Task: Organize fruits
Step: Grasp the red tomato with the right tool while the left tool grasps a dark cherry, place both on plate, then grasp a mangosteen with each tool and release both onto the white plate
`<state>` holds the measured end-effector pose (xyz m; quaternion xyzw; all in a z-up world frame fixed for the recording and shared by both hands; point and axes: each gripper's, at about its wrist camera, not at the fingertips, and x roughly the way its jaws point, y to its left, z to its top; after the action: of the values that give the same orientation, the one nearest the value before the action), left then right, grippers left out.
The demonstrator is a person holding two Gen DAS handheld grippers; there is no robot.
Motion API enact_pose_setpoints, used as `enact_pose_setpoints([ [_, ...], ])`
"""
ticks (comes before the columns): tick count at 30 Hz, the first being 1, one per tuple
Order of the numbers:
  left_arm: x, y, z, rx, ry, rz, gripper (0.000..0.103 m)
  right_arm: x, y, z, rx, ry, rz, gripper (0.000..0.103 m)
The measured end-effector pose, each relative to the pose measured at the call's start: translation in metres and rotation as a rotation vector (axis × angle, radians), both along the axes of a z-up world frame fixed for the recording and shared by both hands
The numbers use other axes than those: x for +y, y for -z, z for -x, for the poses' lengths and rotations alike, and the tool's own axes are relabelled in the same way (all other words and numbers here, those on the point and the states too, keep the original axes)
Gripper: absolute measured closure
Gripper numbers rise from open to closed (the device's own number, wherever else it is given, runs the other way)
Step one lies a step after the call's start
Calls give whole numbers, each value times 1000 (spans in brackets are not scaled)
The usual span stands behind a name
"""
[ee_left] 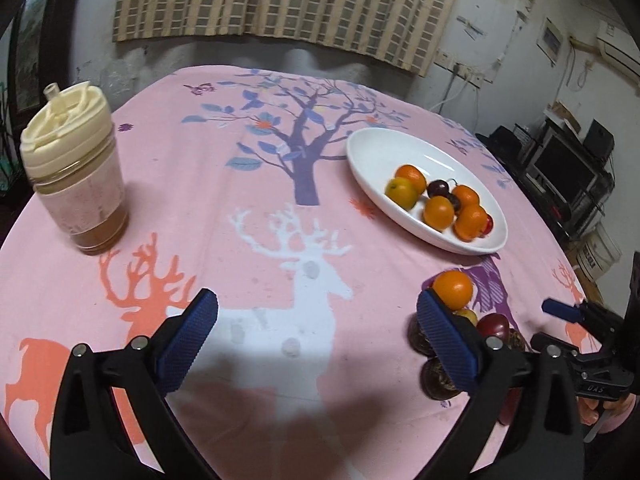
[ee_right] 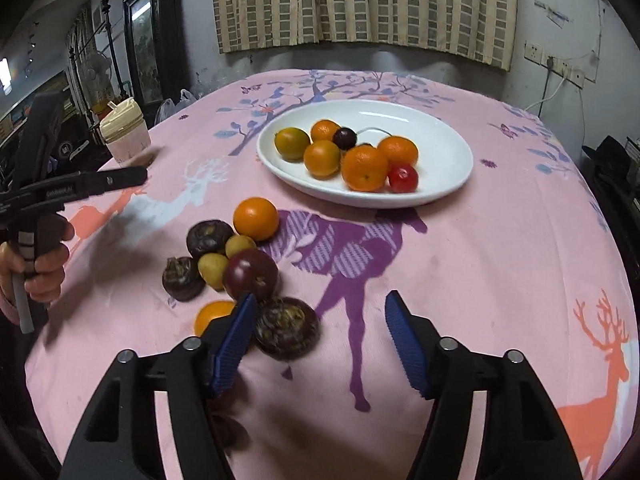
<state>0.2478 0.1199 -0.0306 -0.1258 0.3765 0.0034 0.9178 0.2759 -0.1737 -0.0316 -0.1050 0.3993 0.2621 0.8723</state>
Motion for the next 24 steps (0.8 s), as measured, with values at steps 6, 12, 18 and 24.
enact_pose_setpoints([
  [6, 2, -2, 2, 0, 3, 26, 5, -3, 12, 0, 35, -27, 46, 54],
  [12, -2, -4, 7, -9, 11, 13, 5, 16, 16, 16, 17, -144, 91, 55],
  [18, -5, -5, 10, -12, 33, 22, 5, 14, 21, 6, 59, -118, 73, 55],
  [24, -12, -4, 10, -12, 59, 7, 5, 23, 25, 8, 44, -128, 73, 60],
])
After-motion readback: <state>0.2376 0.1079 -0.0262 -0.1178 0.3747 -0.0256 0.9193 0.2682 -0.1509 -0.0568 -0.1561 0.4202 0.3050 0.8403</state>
